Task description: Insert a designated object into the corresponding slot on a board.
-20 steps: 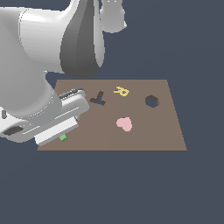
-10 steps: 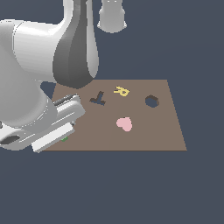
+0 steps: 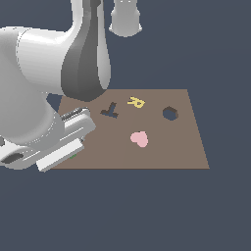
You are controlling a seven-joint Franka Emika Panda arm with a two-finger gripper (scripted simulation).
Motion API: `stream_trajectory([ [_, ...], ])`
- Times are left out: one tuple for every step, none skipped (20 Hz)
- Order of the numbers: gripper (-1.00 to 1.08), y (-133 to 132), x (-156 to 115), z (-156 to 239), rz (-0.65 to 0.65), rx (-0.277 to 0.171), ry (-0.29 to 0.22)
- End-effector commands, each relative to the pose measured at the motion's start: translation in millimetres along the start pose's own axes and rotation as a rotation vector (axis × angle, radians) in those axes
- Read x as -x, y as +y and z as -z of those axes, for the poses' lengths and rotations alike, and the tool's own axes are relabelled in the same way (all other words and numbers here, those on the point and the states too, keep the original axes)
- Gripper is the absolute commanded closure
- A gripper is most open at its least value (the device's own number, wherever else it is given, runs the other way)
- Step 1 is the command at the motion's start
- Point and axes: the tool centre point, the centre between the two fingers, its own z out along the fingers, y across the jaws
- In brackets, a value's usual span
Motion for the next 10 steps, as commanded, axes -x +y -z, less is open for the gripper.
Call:
stream_trajectory([
  [-0.92,-0.5,0.3,-8.6,0.0,-0.001,-0.001],
  [-0.92,-0.6,0.3,-11.4,0.0,-0.001,-0.001],
  [-0.92,-0.6,0.3,-13.4,0.0,-0.001,-0.001],
  [-0.92,-0.7,0.3,-14.6,0.0,-0.001,-0.001],
  [-0.92,-0.7,0.3,-15.0,0.0,-0.001,-0.001],
  [1.08,-0.7,0.3,-15.0,0.0,-0.001,-0.001],
  [1.08,-0.7,0.3,-15.0,0.0,-0.001,-0.001],
  [1.08,-0.7,0.3,-15.0,0.0,-0.001,-0.001],
  [1.08,-0.7,0.3,-15.0,0.0,-0.001,-0.001],
  [1.08,-0.7,0.3,-15.0,0.0,-0.001,-0.001],
])
